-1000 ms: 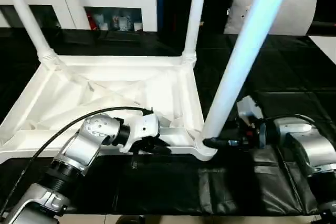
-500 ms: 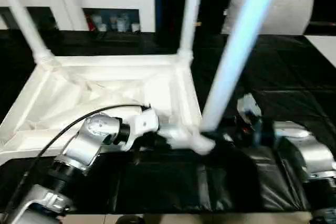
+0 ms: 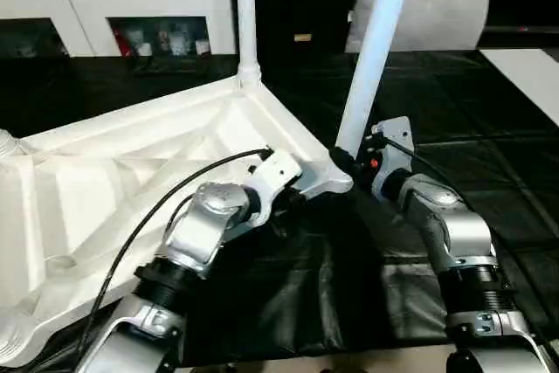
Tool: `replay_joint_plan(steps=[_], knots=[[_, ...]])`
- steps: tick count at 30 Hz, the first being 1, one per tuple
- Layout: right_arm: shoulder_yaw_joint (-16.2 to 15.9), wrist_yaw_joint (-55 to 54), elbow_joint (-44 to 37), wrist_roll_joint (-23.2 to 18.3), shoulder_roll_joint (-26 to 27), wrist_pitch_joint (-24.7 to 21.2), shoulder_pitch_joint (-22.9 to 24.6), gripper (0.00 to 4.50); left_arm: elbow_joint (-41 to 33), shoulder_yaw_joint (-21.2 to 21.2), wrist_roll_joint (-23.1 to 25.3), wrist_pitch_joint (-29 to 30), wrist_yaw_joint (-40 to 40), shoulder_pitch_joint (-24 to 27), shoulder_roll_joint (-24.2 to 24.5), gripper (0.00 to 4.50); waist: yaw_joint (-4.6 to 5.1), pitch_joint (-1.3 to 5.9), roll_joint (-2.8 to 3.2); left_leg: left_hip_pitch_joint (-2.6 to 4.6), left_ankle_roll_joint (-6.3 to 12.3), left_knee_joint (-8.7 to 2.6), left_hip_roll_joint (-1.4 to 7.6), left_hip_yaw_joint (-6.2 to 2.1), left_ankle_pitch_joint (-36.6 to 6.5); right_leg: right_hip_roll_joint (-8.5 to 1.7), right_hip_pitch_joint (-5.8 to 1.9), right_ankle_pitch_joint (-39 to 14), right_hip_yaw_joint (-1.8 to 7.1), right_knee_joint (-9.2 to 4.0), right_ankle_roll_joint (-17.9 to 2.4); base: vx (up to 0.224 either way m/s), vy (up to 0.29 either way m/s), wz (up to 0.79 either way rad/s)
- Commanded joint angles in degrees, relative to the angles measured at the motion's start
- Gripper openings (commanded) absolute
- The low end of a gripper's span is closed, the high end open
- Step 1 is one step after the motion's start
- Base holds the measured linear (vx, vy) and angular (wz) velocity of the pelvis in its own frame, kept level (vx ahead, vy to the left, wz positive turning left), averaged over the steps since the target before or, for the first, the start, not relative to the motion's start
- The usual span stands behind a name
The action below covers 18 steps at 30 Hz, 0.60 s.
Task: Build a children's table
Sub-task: Rotate leg to tighten
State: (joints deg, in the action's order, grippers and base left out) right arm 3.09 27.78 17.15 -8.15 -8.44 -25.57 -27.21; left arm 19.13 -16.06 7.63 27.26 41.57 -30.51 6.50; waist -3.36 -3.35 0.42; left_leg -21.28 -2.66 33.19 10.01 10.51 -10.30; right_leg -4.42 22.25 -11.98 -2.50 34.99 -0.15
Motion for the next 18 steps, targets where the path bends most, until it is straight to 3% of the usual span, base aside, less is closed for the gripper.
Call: replay_joint_plan(steps=[1,7,8,15,18], knots=[[-5.96,5.03,-0.45,-1.20,2.39,-1.17,1.35,2.78,-1.13,-2.22,-2.21,-1.74,0.17,-1.67,-3.26,0.00,-0.52,3.59,-0.64,0.42,3.95,-3.44,2.80,-1.06,-6.18,-3.87,-2.64,-3.07,2.28,-3.90,-13.64,0.000,0.000,0.00],[-5.44,9.02,-0.51,-1.14,-1.86,3.21,2.46,3.50,-2.31,-2.19,-2.87,-4.32,3.16,0.00,0.18,0.00,-0.77,3.65,-0.72,0.38,3.68,-3.42,2.85,-1.08,-7.51,-3.98,-2.77,-4.67,2.27,-4.01,-13.54,0.000,0.000,0.00],[-5.42,12.63,-0.39,-1.11,-4.64,5.44,2.79,3.58,-2.20,-1.99,-3.11,-5.88,5.40,0.65,2.06,0.00,-0.92,3.74,-0.77,0.38,3.92,-3.33,2.85,-1.08,-7.06,-3.97,-2.91,-4.07,2.22,-3.93,-13.57,0.000,0.000,0.00],[-4.95,23.02,-1.46,-2.57,-12.10,7.86,3.49,4.14,-2.30,-2.25,-4.74,-11.94,13.98,2.17,7.33,0.00,-1.18,3.68,-0.69,0.56,4.52,-3.28,3.03,-1.02,-7.93,-4.03,-2.62,-5.70,2.25,-3.96,-13.92,0.000,0.000,0.00],[-6.19,30.87,-2.67,-3.79,-16.82,7.99,4.18,4.24,-2.65,-3.24,-5.46,-15.38,18.99,3.20,10.91,0.00,-1.67,3.79,-0.64,0.63,4.70,-3.21,3.18,-1.03,-7.68,-4.04,-2.68,-4.84,2.27,-3.74,-14.35,0.000,0.000,0.00]])
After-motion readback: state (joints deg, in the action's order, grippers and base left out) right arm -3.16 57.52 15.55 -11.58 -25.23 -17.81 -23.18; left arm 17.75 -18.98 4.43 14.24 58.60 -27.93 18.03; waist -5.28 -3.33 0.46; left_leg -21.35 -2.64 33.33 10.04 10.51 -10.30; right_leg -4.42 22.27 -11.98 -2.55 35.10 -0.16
